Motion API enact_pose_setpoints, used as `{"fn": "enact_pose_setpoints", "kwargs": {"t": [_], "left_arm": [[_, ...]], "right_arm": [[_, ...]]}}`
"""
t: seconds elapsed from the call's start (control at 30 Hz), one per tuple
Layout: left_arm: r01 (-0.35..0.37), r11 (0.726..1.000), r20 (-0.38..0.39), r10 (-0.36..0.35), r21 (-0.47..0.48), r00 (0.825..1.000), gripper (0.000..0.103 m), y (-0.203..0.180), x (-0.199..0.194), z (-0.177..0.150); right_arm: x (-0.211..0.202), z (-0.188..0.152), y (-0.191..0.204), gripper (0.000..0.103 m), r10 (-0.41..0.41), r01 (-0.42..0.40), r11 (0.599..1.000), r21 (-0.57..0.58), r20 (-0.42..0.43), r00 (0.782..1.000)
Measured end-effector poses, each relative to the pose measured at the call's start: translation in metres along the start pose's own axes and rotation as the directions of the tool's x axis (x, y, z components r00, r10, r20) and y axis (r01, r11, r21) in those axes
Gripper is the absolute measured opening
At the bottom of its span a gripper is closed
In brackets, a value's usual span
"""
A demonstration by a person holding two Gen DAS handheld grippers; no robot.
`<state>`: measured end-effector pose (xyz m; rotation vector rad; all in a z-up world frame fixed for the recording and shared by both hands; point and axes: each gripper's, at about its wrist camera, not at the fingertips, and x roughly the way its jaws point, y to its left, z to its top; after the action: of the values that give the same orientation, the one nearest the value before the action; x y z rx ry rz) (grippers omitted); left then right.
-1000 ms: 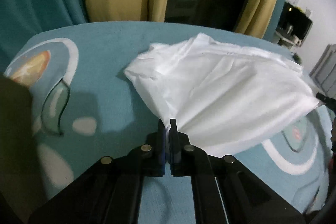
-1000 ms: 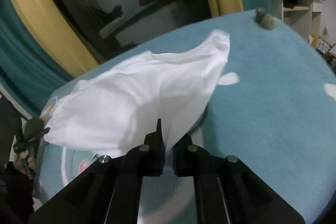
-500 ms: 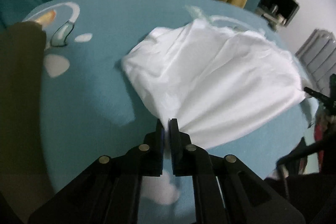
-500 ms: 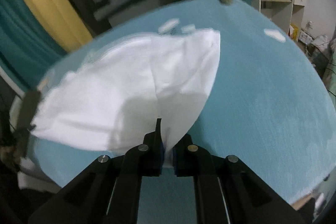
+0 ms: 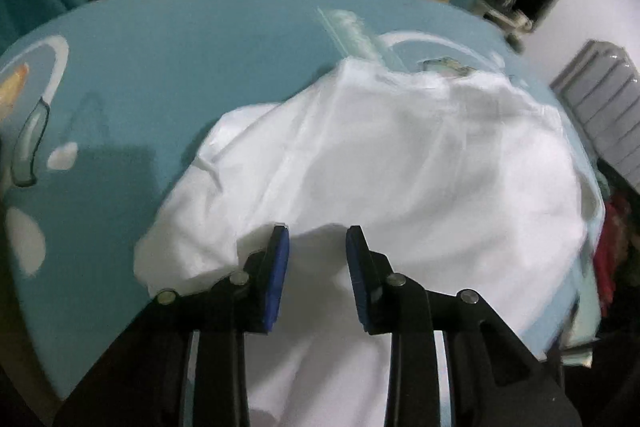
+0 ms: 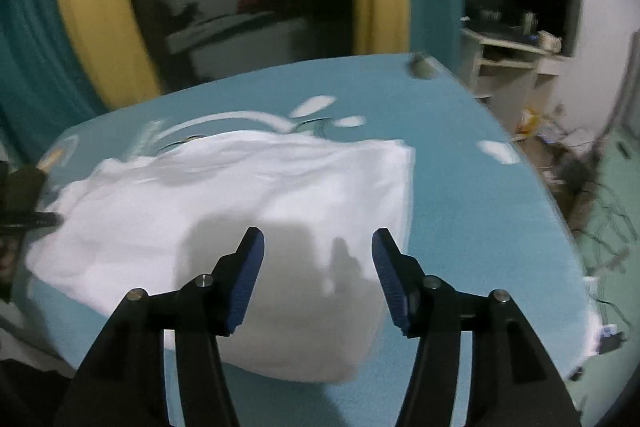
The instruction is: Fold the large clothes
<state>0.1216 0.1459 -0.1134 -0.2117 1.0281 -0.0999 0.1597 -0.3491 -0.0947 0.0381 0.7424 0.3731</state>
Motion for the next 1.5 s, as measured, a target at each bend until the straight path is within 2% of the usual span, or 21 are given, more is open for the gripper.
{"fn": "enact_pose_setpoints", "kwargs": {"t": [0.13, 0.23, 0.3, 0.4, 0.6, 0.7, 0.77, 0.87, 0.97, 1.03, 1.13, 1.17, 1.2, 1.23, 1.27, 1.3, 1.33, 1.37, 1.4, 1.47, 1.5], "left_arm": [[-0.167, 0.986, 0.028, 0.167, -0.016, 0.986, 0.031, 0.026, 0.010, 0.033], [-0.293, 0.955, 0.045, 0.296, -0.051, 0.954, 0.031, 0.059, 0.020, 0.056], [-0.344, 0.934, 0.066, 0.350, -0.093, 0.934, 0.031, 0.073, 0.012, 0.063], [-0.274, 0.955, 0.174, 0.291, -0.115, 0.941, 0.031, 0.060, -0.026, 0.062], [-0.118, 0.993, 0.276, 0.116, -0.009, 0.954, 0.031, -0.035, -0.061, 0.015], [0.001, 1.000, 0.277, -0.003, 0.006, 0.961, 0.031, -0.073, -0.056, -0.011], [0.046, 0.999, 0.276, -0.051, 0.023, 0.960, 0.031, -0.096, -0.047, -0.024], [0.093, 0.996, 0.197, -0.093, 0.011, 0.976, 0.031, -0.115, -0.019, -0.037], [0.038, 0.998, 0.200, -0.048, 0.057, 0.979, 0.032, -0.131, -0.001, -0.044], [0.035, 0.999, 0.197, -0.041, 0.038, 0.980, 0.032, -0.124, 0.005, -0.041], [-0.001, 0.999, 0.188, -0.007, 0.043, 0.982, 0.033, -0.134, 0.009, -0.039], [-0.011, 0.999, 0.187, 0.003, 0.041, 0.982, 0.033, -0.134, 0.009, -0.037], [-0.023, 0.999, 0.184, 0.016, 0.034, 0.983, 0.033, -0.136, 0.007, -0.035], [-0.023, 0.999, 0.200, 0.017, 0.029, 0.980, 0.033, -0.137, 0.002, -0.033], [-0.015, 0.999, 0.230, 0.008, 0.031, 0.973, 0.033, -0.143, -0.003, -0.029], [-0.011, 0.999, 0.259, -0.002, 0.049, 0.966, 0.033, -0.148, -0.008, -0.028], [-0.007, 0.997, 0.271, -0.013, 0.071, 0.962, 0.033, -0.154, -0.010, -0.026], [0.002, 0.995, 0.261, -0.027, 0.096, 0.965, 0.033, -0.158, -0.006, -0.026], [0.014, 0.993, 0.214, -0.038, 0.114, 0.976, 0.033, -0.161, 0.005, -0.026], [0.017, 0.994, 0.155, -0.033, 0.107, 0.987, 0.033, -0.161, 0.022, -0.028], [0.010, 0.993, 0.159, -0.029, 0.116, 0.987, 0.033, -0.162, 0.027, -0.031]], "right_arm": [[0.021, -0.010, 0.015, 0.056, 0.053, -0.052, 0.999, 0.011, -0.020, 0.998], [0.025, -0.018, 0.018, 0.056, 0.033, -0.031, 0.999, 0.031, -0.034, 0.999], [0.024, -0.024, 0.017, 0.057, 0.032, -0.030, 0.999, 0.043, -0.035, 0.999], [0.008, -0.034, 0.014, 0.069, -0.018, 0.020, 0.999, 0.044, -0.031, 0.999], [-0.029, -0.064, -0.004, 0.080, -0.053, 0.056, 0.984, 0.172, -0.020, 0.998], [-0.037, -0.081, -0.016, 0.085, -0.037, 0.047, 0.962, 0.269, -0.044, 0.998], [-0.035, -0.091, -0.022, 0.088, 0.015, 0.005, 0.932, 0.362, -0.051, 0.999], [-0.029, -0.090, -0.017, 0.101, 0.061, -0.061, 0.917, 0.395, 0.013, 0.998], [-0.009, -0.075, -0.018, 0.103, 0.143, -0.173, 0.885, 0.433, 0.100, 0.985], [0.008, -0.062, -0.020, 0.103, 0.168, -0.224, 0.856, 0.466, 0.159, 0.973], [0.028, -0.043, -0.010, 0.103, 0.212, -0.273, 0.853, 0.445, 0.182, 0.960], [0.034, -0.037, -0.003, 0.102, 0.251, -0.306, 0.851, 0.426, 0.182, 0.951], [0.040, -0.033, 0.005, 0.093, 0.289, -0.337, 0.848, 0.409, 0.178, 0.941], [0.046, -0.030, 0.012, 0.070, 0.299, -0.336, 0.854, 0.397, 0.155, 0.942], [0.053, -0.028, 0.017, 0.055, 0.293, -0.319, 0.864, 0.389, 0.127, 0.948], [0.057, -0.027, 0.019, 0.045, 0.319, -0.342, 0.856, 0.388, 0.125, 0.940], [0.057, -0.026, 0.021, 0.025, 0.325, -0.347, 0.858, 0.379, 0.122, 0.938], [0.056, -0.023, 0.024, 0.019, 0.318, -0.338, 0.869, 0.361, 0.115, 0.941], [0.053, -0.019, 0.028, 0.016, 0.307, -0.327, 0.883, 0.336, 0.115, 0.945], [0.044, -0.012, 0.036, 0.013, 0.289, -0.312, 0.904, 0.292, 0.120, 0.950], [0.037, -0.006, 0.041, 0.013, 0.277, -0.300, 0.919, 0.257, 0.122, 0.953]]}}
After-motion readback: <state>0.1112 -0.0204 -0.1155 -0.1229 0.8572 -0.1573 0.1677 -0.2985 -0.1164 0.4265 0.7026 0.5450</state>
